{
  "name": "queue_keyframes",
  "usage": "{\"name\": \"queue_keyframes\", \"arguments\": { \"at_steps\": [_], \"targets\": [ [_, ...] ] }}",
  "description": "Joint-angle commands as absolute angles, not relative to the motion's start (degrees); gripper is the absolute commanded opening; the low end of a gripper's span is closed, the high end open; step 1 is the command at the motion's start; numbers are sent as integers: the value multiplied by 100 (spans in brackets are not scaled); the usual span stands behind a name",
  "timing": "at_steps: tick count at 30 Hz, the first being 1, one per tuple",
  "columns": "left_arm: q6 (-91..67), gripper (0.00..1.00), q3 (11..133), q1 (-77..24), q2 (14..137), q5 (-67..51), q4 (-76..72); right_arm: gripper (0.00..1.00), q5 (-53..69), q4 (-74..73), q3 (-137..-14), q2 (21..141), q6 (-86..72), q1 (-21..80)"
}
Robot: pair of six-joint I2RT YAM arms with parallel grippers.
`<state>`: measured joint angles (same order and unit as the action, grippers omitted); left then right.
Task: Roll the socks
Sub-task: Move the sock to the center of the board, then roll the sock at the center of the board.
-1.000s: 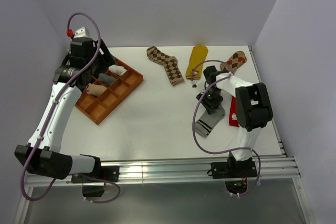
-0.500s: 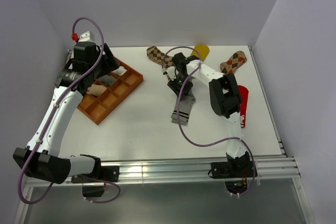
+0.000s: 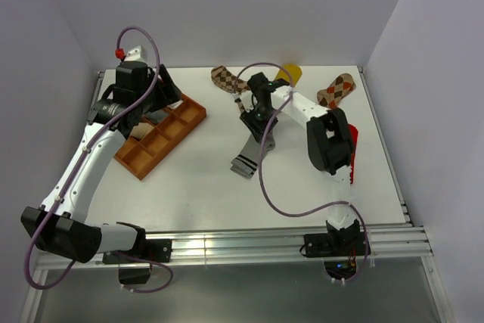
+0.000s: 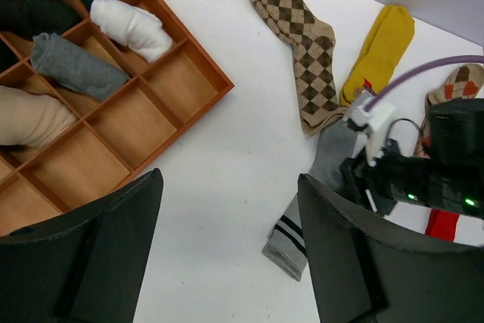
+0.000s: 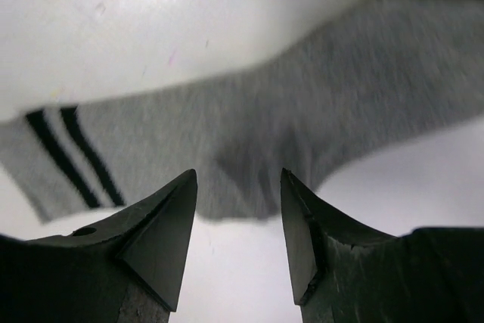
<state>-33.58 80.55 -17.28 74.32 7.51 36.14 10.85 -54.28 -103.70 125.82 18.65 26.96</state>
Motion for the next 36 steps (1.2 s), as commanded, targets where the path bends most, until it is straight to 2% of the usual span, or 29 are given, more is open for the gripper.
{"name": "queue_keyframes", "arguments": {
  "at_steps": [1, 6, 10, 20, 36],
  "targets": [
    [-3287, 77, 8068, -1802, 7462, 633, 3331, 56, 1019, -4993, -9969, 11419, 1863, 2707],
    [-3243, 78, 8209, -1819, 7427, 624, 3322, 56, 985, -4457, -8861, 10443, 2056, 3224],
    [-3287, 77, 8332, -1819, 7365, 685, 3340, 56, 958, -4035, -7939, 10161, 2109, 3672],
    [-3173, 79, 8666, -1819, 7154, 668, 3437, 59, 729, -3735, -7611, 10353, 2013, 4420],
    [-3120, 79, 8332, -1819, 7163, 457, 3191, 62, 580, -3709, -7374, 10740, 1978, 4711]
  ]
}}
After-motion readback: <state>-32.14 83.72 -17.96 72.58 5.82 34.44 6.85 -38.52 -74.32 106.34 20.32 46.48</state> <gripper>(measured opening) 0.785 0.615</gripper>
